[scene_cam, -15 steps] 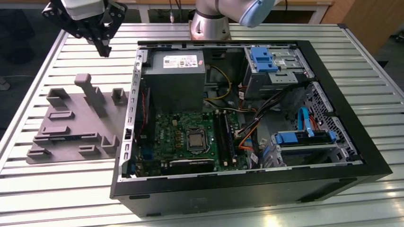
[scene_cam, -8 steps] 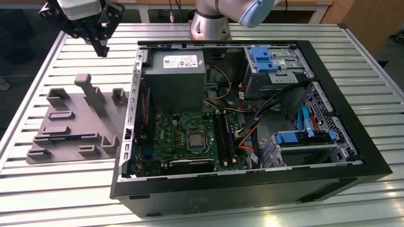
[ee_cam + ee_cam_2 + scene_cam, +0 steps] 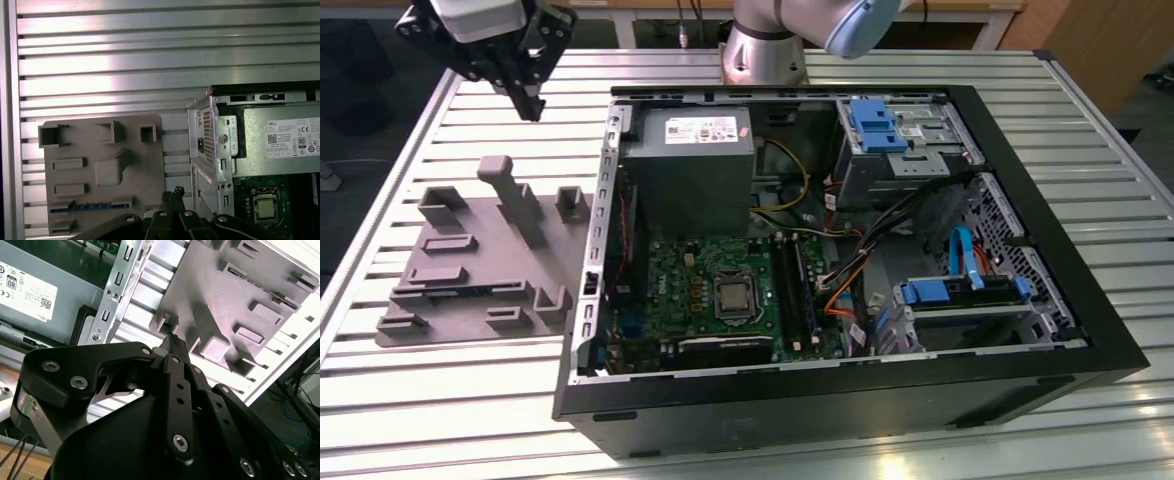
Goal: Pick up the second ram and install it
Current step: 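Reach for the second ram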
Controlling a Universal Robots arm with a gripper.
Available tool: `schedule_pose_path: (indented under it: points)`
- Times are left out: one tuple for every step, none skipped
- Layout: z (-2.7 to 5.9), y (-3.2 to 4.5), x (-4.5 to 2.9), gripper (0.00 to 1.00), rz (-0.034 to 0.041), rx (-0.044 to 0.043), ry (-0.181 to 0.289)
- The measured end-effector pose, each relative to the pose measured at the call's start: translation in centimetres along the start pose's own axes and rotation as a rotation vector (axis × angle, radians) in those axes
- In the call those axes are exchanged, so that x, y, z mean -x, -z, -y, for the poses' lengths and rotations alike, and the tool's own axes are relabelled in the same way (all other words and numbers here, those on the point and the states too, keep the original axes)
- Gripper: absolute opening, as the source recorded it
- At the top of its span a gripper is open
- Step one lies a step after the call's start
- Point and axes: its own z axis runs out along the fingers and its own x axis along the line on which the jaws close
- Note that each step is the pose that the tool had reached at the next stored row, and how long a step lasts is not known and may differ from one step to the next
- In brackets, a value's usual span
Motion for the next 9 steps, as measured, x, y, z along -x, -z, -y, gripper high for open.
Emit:
schedule_pose_path:
  points:
    - [0.00, 0.00, -0.06, 0.11, 0.0000, 0.0000, 0.000]
    - [0.01, 0.00, -0.12, 0.11, 0.0000, -0.0001, 0.000]
    - [0.02, 0.00, -0.18, 0.11, 0.0000, 0.0000, 0.000]
    - [0.02, 0.00, -0.25, 0.11, 0.0000, 0.0000, 0.000]
    - [0.02, 0.00, -0.32, 0.11, 0.0000, 0.0000, 0.000]
    - [0.03, -0.01, -0.39, 0.11, 0.0000, 0.0000, 0.000]
    - [0.04, -0.01, -0.46, 0.11, 0.0000, 0.0000, 0.000]
    - [0.04, -0.01, -0.52, 0.11, 0.0000, 0.0000, 0.000]
    - [0.05, -0.01, -0.57, 0.11, 0.0000, 0.0000, 0.000]
